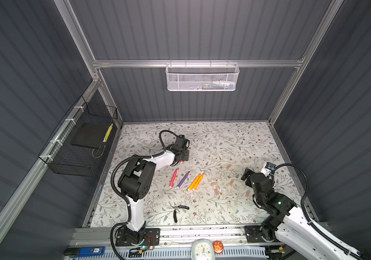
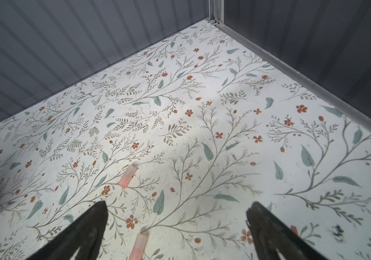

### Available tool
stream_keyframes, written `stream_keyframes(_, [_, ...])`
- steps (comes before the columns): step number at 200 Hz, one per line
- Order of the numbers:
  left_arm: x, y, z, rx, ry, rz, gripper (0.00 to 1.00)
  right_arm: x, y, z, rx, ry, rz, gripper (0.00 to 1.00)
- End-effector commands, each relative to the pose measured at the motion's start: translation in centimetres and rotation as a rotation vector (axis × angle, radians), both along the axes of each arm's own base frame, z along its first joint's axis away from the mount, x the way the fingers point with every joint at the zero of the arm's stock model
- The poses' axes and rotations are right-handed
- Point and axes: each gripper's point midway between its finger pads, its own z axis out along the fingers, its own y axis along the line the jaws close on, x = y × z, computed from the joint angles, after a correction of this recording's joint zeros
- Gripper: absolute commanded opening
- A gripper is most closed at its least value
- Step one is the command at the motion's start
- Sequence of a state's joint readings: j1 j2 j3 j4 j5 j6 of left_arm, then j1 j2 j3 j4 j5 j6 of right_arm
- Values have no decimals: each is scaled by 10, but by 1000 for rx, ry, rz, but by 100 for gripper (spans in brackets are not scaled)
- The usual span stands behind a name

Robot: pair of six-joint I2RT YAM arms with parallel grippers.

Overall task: Insert the pens into the pen caps
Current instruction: 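Lower the capped pink marker onto the table with the left gripper and release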

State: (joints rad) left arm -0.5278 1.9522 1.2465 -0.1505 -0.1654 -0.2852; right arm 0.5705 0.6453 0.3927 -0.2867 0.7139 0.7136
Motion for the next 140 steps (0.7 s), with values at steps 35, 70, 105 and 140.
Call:
stream_keyframes(35, [6,14,-28,71,88,48,0,11,-14,12,-71,-59,-68,99])
stream_keyframes(70, [9,12,-37,72,116,48,0,16,-10,7,-82,-19,-56,99])
stream_keyframes(105, [9,12,-48,85,149,49,0,17,-9,6,-81,-13,-51,99])
stream_keyframes(140, [6,13,-57,94,175,45,1,16,-8,6,-76,-18,-43,99])
